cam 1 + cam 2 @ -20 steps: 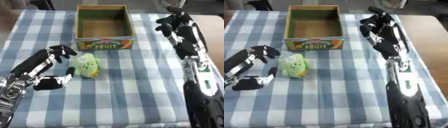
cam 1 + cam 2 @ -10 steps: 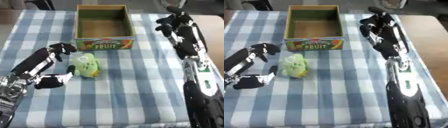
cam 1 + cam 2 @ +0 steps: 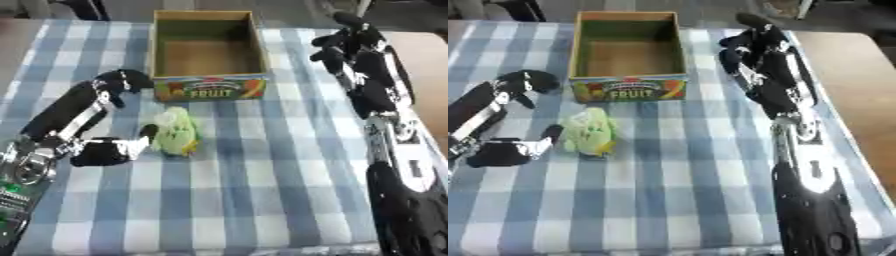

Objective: Pick up objects on the table and place them in the box.

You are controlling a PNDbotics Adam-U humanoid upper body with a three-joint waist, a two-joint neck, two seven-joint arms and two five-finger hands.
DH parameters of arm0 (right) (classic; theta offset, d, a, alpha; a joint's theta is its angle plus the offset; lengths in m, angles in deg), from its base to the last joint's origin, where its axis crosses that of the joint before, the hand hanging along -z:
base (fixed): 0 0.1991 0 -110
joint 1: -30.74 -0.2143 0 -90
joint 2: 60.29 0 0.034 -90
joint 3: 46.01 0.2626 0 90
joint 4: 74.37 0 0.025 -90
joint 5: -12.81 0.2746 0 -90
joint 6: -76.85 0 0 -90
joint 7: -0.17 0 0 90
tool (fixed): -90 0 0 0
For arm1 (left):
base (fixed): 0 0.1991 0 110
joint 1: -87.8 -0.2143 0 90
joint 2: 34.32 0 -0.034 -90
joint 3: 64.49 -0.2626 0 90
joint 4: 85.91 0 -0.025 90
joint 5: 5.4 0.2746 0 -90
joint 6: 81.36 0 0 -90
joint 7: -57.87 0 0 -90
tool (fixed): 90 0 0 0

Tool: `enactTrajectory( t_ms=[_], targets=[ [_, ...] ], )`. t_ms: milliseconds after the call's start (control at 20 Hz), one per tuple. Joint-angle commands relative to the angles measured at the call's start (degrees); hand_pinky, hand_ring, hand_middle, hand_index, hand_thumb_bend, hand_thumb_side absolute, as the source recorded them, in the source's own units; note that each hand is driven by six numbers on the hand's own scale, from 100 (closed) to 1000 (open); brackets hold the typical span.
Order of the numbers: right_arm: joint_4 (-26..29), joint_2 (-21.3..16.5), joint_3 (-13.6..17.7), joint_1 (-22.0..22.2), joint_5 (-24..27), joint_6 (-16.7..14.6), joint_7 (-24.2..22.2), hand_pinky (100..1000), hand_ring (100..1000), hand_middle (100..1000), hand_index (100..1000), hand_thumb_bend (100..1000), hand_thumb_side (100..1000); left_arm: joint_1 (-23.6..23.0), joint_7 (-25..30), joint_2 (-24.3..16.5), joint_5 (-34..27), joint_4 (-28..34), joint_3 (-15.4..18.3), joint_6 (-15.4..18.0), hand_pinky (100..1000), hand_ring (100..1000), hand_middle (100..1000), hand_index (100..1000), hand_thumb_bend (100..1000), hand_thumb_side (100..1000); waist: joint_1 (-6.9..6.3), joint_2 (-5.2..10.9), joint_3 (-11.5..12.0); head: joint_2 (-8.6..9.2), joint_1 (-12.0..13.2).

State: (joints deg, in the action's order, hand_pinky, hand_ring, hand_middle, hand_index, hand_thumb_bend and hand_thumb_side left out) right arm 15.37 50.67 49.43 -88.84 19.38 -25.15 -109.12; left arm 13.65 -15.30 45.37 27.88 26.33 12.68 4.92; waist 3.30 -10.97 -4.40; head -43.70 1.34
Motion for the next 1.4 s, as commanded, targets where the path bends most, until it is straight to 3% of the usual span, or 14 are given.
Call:
enactTrajectory(
  t_ms=[50,600,1400],
  targets=[
    [0.91,-0.08,-0.18,-1.05,-0.22,-0.19,-0.17,604,693,498,820,488,266,1.57,-0.13,-1.48,0.45,-0.44,-0.18,0.35,654,824,871,891,308,381,-0.12,0.93,-0.06,0.51,0.04],
    [0.60,0.10,-0.34,-1.28,-0.20,-0.33,-0.29,603,693,498,820,487,267,5.73,0.09,-1.66,0.63,-4.53,-4.29,2.21,662,829,879,896,395,470,0.20,0.89,-0.30,0.80,0.39],
    [0.39,0.37,-0.66,-1.23,-0.05,-0.37,-0.62,603,694,498,820,487,267,11.55,-0.55,0.70,5.58,-15.16,-9.04,3.96,675,829,873,893,430,477,0.39,1.02,-0.61,1.34,0.87]
  ],
)
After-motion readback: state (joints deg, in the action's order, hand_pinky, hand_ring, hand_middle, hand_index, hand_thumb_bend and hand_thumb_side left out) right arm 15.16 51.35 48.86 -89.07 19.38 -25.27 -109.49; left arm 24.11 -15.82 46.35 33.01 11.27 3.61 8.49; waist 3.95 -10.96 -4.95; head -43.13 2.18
